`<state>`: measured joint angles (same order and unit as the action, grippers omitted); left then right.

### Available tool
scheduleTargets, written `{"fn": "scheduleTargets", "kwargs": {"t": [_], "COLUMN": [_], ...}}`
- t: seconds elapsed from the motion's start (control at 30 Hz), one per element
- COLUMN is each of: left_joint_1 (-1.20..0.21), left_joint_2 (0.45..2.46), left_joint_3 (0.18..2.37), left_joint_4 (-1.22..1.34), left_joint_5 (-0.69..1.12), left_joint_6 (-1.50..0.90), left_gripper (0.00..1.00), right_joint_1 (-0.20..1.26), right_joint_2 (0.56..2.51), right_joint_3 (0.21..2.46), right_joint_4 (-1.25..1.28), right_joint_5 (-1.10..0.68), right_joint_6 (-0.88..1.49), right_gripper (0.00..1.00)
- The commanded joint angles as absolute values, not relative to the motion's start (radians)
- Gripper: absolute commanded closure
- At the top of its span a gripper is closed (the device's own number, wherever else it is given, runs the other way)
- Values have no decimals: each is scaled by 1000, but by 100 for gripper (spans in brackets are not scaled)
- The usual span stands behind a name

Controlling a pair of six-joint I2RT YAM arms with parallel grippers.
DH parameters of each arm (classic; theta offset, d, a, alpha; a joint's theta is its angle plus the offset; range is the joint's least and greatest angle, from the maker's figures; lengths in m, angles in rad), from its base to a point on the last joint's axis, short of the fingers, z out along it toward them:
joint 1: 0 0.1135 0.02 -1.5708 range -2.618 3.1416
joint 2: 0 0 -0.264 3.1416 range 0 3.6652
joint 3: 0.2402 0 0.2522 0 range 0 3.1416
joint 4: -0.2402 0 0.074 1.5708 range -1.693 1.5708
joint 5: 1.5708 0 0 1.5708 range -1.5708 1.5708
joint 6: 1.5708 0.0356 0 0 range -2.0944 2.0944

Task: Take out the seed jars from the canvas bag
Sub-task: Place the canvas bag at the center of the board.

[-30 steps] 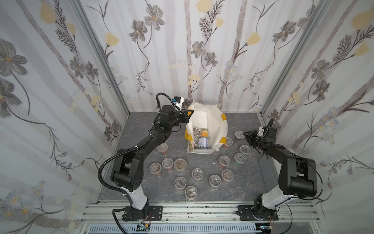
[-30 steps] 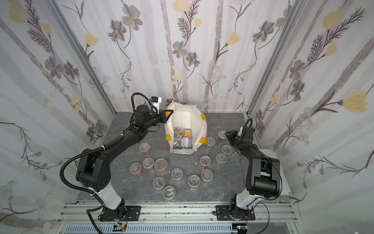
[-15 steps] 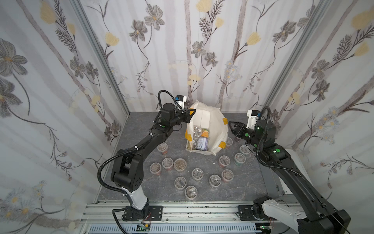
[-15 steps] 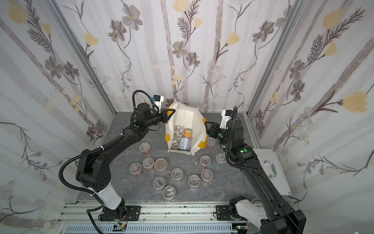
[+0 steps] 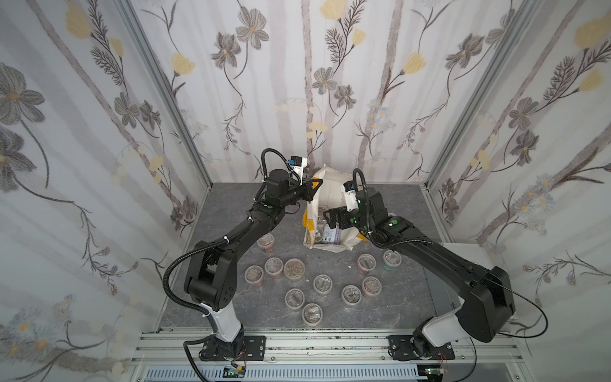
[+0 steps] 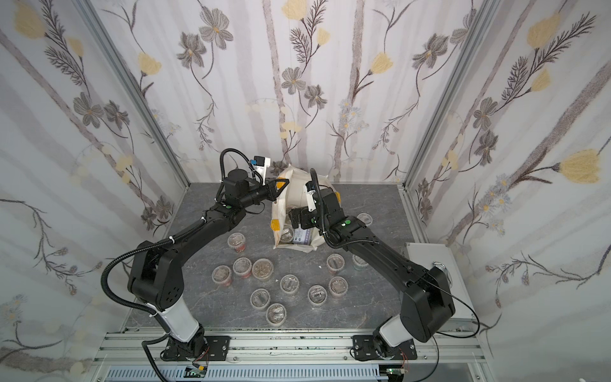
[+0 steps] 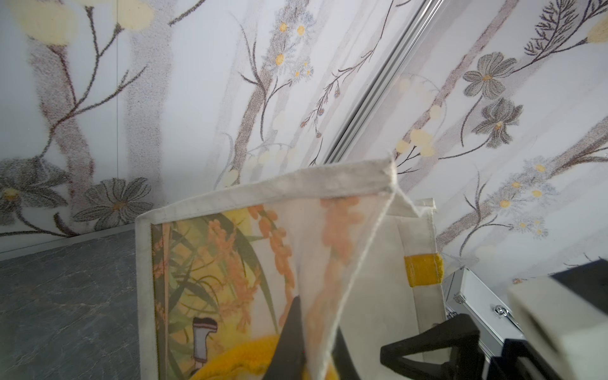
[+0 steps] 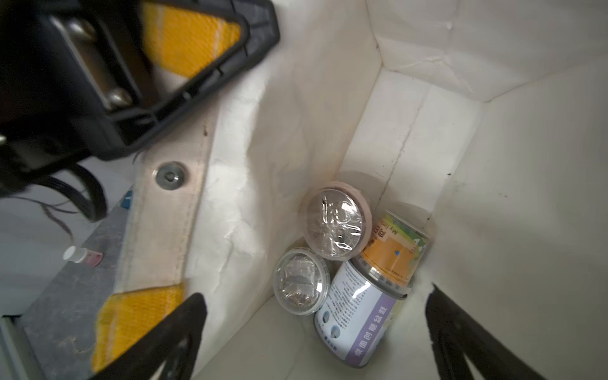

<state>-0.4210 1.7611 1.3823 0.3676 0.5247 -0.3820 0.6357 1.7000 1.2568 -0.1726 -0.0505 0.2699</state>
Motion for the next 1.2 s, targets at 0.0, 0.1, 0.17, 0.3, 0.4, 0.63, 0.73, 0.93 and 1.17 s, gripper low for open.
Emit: {"fn": "scheduleTargets", "kwargs": {"t": [0.0,0.1,0.17,0.3,0.4,0.63,0.73,0.93,1.17], "left_joint_1": [-423,-423,-423,-413,-395,-362,-344,-340,-389], "left_joint_2": [1777,1784,1787,1795,1793,1780,1749,1610,1532], "left_joint_3": [1409,1404,1401,1400,1388,1384,1365,1278,1319], "left_joint_4": [466,480,479,455,435,342,312,104,-289], "left_joint_5": [548,549,551,528,519,463,440,301,148], "left_joint_6": [-423,-426,-417,-391,-383,-293,-296,-318,-478], "left_gripper": [100,100,100,100,85,54,40,28,18], "right_joint_1": [631,607,589,554,544,541,546,556,582], "right_joint_2": [1763,1858,1901,1943,1962,2060,2109,2148,2112], "right_joint_3": [1281,1352,1378,1387,1388,1511,1584,1627,1648], "right_joint_4": [-45,-69,-76,-81,-91,-188,-244,-310,-423], "right_joint_5": [-91,-102,-107,-173,-237,-243,-239,-247,-212], "right_joint_6": [190,180,177,175,116,0,-12,-10,21], "right_gripper": [0,0,0,2,2,2,3,4,4]}}
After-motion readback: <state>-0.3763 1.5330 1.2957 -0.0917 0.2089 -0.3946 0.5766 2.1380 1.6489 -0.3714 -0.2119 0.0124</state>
